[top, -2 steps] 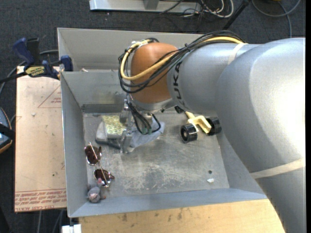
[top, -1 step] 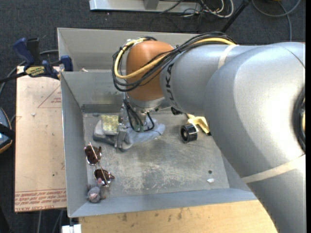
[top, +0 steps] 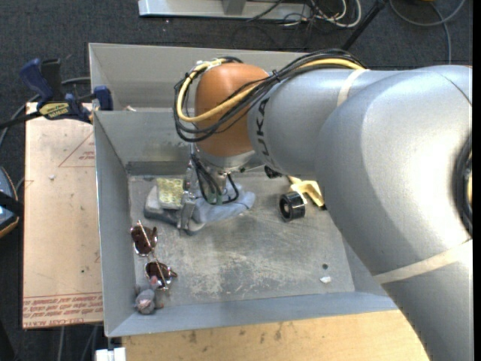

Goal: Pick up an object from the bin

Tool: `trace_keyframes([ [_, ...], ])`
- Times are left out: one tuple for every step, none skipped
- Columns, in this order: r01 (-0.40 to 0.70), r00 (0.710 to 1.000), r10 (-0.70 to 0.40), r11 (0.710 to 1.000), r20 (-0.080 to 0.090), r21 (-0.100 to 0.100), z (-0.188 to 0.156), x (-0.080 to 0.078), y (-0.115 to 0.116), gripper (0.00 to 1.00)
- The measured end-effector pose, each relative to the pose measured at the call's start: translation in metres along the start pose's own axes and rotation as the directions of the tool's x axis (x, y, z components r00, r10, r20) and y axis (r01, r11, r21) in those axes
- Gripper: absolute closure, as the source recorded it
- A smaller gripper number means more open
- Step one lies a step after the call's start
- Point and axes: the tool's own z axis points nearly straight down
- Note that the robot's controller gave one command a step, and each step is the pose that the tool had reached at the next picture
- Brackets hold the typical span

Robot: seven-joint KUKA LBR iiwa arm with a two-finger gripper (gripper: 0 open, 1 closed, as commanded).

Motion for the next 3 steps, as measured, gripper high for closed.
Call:
trace_keyframes([
  [0.0, 1.0, 0.0, 1.0, -0.002, 0.001, -0.003, 0.0, 0.0, 1.0],
  [-0.001, 1.0, 0.001, 1.0, -0.004, -0.001, -0.011, -0.002, 0.0, 1.0],
  [-0.001, 1.0, 0.001, 1.0, -0.005, -0.001, -0.015, -0.002, 0.0, 1.0],
])
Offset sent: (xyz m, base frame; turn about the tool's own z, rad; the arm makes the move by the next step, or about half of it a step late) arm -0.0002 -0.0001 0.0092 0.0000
